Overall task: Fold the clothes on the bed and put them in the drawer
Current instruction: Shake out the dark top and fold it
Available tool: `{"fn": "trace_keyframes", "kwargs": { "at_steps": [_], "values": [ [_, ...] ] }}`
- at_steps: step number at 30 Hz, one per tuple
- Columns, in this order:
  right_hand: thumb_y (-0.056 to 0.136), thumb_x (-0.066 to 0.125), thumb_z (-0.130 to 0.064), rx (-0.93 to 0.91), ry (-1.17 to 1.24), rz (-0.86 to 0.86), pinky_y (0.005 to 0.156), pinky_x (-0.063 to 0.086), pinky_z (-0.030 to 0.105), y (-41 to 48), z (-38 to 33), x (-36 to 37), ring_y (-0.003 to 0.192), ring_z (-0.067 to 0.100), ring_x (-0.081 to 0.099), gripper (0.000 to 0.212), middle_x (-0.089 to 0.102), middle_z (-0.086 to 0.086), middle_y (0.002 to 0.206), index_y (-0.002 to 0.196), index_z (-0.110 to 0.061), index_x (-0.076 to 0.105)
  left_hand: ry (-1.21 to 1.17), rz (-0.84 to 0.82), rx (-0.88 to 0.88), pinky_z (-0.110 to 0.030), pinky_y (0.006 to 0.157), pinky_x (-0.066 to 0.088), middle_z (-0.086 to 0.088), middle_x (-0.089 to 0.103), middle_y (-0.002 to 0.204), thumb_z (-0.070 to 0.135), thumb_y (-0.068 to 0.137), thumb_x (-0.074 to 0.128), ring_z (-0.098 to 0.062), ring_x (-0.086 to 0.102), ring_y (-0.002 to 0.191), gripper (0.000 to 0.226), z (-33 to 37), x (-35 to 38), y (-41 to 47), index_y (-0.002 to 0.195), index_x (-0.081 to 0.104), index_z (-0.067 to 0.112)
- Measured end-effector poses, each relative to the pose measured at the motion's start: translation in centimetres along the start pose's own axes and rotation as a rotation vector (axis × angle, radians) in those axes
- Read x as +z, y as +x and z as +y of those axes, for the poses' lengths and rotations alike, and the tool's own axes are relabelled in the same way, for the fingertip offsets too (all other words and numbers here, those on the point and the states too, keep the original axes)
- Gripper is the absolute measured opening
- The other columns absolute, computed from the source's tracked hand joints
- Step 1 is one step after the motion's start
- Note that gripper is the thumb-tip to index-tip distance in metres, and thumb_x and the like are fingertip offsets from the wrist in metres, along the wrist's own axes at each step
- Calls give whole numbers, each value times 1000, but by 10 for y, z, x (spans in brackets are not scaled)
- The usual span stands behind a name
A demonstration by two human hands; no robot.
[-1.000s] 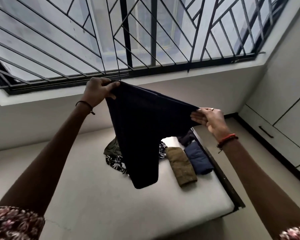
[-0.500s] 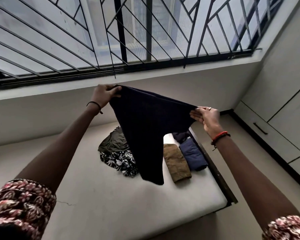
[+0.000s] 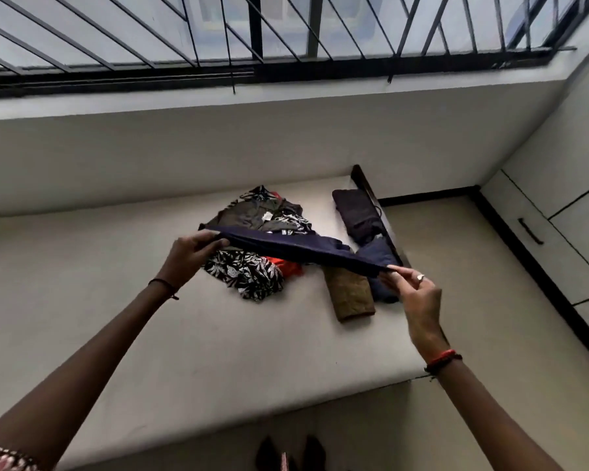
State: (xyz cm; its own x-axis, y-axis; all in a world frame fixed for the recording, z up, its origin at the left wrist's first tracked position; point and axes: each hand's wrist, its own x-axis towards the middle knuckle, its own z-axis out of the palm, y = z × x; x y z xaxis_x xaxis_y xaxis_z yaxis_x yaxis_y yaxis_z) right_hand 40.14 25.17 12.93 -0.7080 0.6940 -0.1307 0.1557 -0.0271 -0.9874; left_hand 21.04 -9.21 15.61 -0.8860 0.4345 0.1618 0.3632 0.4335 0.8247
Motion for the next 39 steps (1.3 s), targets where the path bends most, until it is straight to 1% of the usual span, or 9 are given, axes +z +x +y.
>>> {"fn": "trace_keyframes", "kwargs": {
  "at_steps": [5, 10, 15, 19, 25, 27, 30, 36, 39],
  "values": [
    [84, 60, 11, 215, -88, -79, 72, 57, 19, -65, 112, -5, 76, 20, 69, 15, 72, 2, 73, 92, 2, 69, 16, -164, -241, -6, 80, 43, 35, 65, 96, 17, 83, 68, 14, 61, 89, 18, -100, 41, -109, 98, 73, 25],
    [80, 68, 8, 375, -357, -221, 69, 48, 7, -128, 224, -7, 70, -4, 65, 31, 74, -14, 76, 78, -23, 73, -2, -226, -411, -10, 84, 46, 24, 69, 101, 52, 82, 60, 5, 64, 95, 26, -189, 79, -222, 100, 71, 36],
    [76, 72, 8, 445, -498, -325, 68, 44, 3, -177, 309, -10, 70, -11, 63, 55, 69, -28, 72, 70, -47, 73, -29, -198, -595, -7, 80, 45, 16, 72, 100, 80, 73, 43, 12, 61, 94, 67, -249, 110, -317, 99, 74, 27],
    [74, 76, -1, 284, -628, -450, 71, 42, 1, -186, 344, -13, 78, -11, 60, 64, 63, -34, 81, 75, -64, 65, 14, -165, -713, -4, 80, 43, 35, 65, 96, 69, 78, 52, 18, 58, 92, 29, -267, 122, -356, 96, 67, 52],
    [73, 59, -39, 27, -729, -695, 94, 29, 1, -137, 321, 11, 114, -11, 40, 16, 50, -14, 116, 87, -46, 60, 40, -14, -907, 4, 71, 37, 9, 74, 88, 11, 79, 71, 31, 50, 75, 14, -296, 142, -384, 91, 74, 4],
    [80, 58, -36, 67, -692, -861, 89, 40, 12, -109, 308, 30, 104, -3, 54, 9, 61, -11, 108, 88, -40, 59, 28, -12, -930, 2, 69, 38, 6, 74, 88, 26, 83, 68, 25, 54, 76, 11, -296, 142, -380, 87, 73, 17],
    [88, 64, -23, 77, -767, -970, 70, 46, 22, -65, 300, 71, 76, 7, 60, 4, 66, -3, 83, 88, -23, 60, 8, 14, -962, -5, 67, 40, -9, 71, 89, 9, 84, 66, 12, 59, 73, 6, -299, 140, -370, 88, 70, 10],
    [82, 72, -13, 83, -765, -1063, 71, 45, 20, 16, 313, 158, 74, 1, 58, 7, 65, -5, 81, 85, -16, 66, -28, 14, -1034, -2, 62, 41, 5, 69, 69, 9, 86, 64, 15, 59, 58, 11, -318, 133, -350, 92, 66, 0],
    [80, 74, -13, 65, -795, -1104, 68, 42, 19, 43, 332, 200, 66, -1, 53, 9, 63, 0, 78, 86, -13, 67, -81, 21, -1070, -11, 69, 47, -12, 68, 76, 13, 88, 63, 1, 63, 53, 16, -322, 129, -340, 99, 62, 2]
  ]
}}
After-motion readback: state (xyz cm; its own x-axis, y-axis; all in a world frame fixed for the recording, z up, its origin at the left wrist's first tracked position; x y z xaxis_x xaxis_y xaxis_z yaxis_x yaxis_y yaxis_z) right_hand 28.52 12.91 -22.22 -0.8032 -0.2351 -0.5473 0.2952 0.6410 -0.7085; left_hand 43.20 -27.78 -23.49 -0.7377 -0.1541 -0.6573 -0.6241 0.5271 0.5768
